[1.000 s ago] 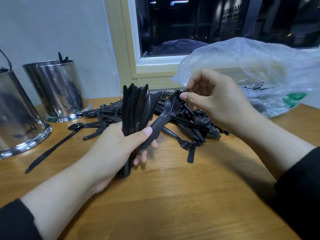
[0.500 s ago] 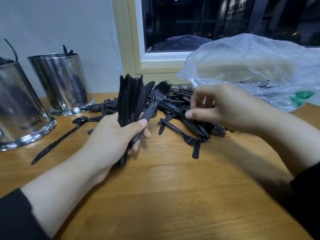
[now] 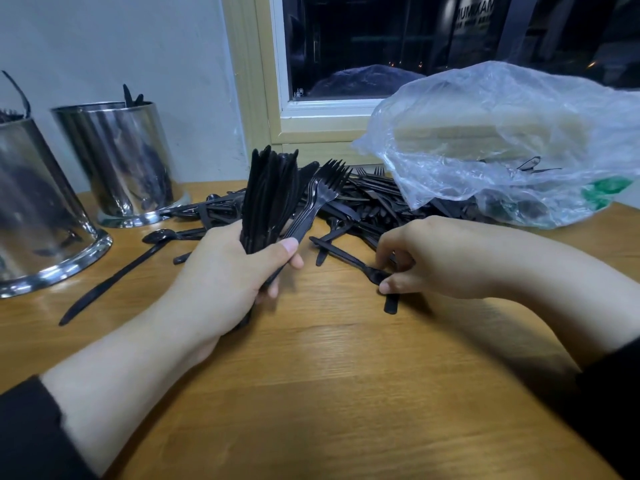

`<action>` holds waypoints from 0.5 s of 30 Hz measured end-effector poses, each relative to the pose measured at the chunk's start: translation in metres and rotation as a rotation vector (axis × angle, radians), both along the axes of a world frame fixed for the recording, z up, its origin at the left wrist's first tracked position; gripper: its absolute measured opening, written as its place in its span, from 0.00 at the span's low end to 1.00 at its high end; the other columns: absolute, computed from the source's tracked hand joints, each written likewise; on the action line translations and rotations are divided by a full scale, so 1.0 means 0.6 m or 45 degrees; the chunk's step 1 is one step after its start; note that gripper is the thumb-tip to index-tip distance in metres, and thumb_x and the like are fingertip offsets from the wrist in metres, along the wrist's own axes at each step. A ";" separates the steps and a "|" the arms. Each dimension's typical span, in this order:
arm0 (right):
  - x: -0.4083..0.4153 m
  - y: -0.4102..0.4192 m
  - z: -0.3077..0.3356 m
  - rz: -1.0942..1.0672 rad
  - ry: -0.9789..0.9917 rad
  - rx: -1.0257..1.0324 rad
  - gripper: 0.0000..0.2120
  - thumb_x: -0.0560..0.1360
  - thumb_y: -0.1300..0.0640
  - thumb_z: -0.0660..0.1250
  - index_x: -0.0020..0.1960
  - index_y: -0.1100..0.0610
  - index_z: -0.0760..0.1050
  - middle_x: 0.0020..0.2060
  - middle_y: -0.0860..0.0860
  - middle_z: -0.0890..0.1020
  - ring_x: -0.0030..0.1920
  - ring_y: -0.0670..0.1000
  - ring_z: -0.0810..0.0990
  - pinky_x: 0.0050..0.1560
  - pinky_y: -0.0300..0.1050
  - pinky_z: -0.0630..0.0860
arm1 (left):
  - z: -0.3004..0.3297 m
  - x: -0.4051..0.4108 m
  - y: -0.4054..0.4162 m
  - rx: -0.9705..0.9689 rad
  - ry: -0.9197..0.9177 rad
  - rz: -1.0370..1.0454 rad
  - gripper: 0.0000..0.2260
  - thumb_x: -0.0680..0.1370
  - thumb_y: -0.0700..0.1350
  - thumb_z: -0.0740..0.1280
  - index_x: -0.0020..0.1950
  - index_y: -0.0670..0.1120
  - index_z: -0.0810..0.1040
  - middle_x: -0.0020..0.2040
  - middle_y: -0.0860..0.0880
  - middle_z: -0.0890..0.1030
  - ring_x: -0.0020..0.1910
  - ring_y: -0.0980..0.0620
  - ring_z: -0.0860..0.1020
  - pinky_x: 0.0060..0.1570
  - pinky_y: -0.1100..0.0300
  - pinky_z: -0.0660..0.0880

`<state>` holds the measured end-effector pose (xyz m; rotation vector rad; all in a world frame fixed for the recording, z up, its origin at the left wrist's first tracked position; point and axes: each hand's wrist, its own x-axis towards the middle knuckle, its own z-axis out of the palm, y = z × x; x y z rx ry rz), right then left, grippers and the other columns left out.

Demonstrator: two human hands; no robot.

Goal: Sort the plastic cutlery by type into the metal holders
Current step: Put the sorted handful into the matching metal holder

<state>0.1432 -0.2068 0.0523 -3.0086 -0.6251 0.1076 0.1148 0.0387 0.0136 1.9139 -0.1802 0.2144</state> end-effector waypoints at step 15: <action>0.018 -0.017 0.004 0.118 -0.339 0.492 0.05 0.81 0.51 0.65 0.51 0.47 0.80 0.44 0.40 0.79 0.46 0.40 0.77 0.42 0.30 0.69 | 0.014 -0.002 0.000 -0.034 -0.172 0.222 0.04 0.81 0.45 0.68 0.48 0.54 0.81 0.40 0.53 0.86 0.35 0.56 0.79 0.39 0.59 0.73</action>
